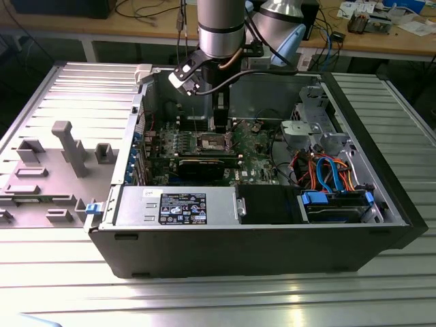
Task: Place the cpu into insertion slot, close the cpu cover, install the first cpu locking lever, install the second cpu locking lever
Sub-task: 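Place the cpu into insertion slot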
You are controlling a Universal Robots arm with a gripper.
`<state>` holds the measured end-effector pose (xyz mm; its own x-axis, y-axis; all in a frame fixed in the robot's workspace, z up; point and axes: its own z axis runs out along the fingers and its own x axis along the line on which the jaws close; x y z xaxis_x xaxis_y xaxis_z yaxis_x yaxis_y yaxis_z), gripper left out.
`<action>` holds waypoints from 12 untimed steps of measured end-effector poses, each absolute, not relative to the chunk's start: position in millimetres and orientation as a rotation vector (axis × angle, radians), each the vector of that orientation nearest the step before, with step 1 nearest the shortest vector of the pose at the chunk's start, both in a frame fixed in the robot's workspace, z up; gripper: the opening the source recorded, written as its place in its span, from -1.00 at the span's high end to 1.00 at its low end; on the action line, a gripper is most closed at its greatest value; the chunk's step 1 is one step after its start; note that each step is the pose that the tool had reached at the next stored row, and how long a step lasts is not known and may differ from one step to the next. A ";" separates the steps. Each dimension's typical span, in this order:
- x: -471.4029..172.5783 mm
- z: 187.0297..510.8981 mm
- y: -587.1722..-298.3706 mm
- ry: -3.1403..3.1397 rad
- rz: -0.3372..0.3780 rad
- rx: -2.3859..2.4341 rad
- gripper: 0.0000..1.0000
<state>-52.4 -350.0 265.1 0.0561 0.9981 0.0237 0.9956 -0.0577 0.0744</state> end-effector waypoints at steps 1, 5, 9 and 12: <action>-52.5 264.1 -348.5 2.135 0.106 2.250 -0.09; -52.6 262.3 -347.9 2.179 0.107 2.210 -0.09; -52.7 261.9 -347.9 2.199 0.108 2.191 -0.09; -52.7 261.9 -347.9 2.199 0.108 2.191 -0.09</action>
<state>-52.7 -347.9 261.9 -0.0049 0.9997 0.0236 0.9972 0.0031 0.0741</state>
